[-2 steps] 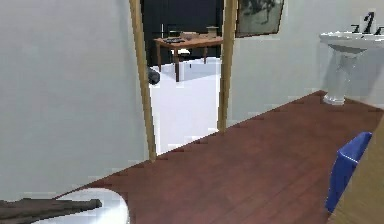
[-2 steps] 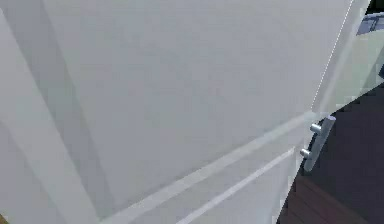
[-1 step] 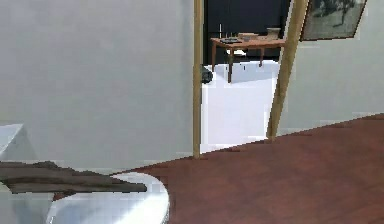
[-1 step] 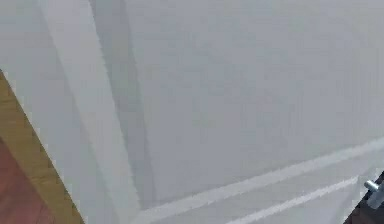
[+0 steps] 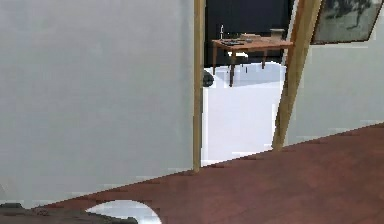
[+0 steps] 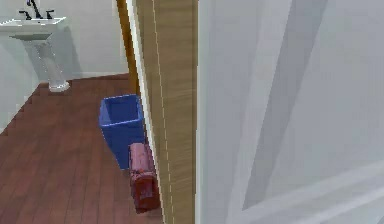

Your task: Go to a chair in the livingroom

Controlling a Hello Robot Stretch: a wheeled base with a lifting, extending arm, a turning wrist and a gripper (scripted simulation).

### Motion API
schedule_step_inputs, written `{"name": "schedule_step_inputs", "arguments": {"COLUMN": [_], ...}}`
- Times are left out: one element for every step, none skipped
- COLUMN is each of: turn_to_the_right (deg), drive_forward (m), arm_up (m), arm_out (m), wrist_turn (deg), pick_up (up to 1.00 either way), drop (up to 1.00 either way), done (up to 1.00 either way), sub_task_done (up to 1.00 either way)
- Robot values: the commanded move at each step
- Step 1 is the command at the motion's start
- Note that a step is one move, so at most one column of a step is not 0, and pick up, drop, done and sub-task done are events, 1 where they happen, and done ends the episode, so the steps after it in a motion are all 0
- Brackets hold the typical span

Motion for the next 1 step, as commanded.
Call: {"name": "schedule_step_inputs", "arguments": {"turn_to_the_right": [15.0], "drive_forward": [0.00], "arm_up": [0.00], "arm_out": [0.00], "wrist_turn": [0.0], "pick_up": [0.00], "drop": [0.00], "done": [0.00], "sub_task_done": [0.00]}}
